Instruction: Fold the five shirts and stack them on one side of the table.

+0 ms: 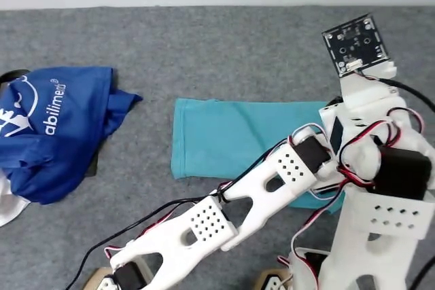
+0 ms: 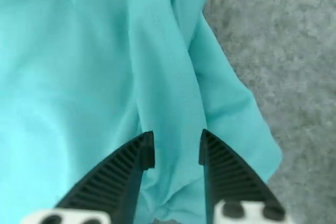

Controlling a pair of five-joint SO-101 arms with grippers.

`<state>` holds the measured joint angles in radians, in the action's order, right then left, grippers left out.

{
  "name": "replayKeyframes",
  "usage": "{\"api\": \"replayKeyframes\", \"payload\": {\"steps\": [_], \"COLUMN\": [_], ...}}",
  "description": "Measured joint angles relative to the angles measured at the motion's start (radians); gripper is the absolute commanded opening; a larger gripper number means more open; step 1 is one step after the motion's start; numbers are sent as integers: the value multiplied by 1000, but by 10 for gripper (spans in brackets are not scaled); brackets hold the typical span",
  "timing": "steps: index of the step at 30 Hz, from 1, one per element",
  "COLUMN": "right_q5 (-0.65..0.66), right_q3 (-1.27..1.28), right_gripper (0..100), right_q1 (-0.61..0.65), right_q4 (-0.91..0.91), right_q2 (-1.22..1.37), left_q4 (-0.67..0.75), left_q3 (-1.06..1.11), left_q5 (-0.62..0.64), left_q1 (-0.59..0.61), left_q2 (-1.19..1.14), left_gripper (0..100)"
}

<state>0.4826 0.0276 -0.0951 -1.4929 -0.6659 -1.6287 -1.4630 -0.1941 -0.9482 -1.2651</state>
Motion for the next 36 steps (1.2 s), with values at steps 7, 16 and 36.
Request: {"api": "replayKeyframes", "payload": {"steps": [7, 16, 36], "right_q5": [0, 0, 0], "right_q3": [0, 0, 0], "right_gripper": [15, 15, 14], "right_q1": [-2, -2, 0], "right_q4": [21, 21, 21], "right_q2": [0, 0, 0], "left_q4": [3, -35, -32], "left_q3": [20, 20, 20], "left_q5": [0, 0, -3], "left_q1": [8, -17, 17], "left_q2": [0, 0, -34], "left_gripper": [145, 145, 139]}}
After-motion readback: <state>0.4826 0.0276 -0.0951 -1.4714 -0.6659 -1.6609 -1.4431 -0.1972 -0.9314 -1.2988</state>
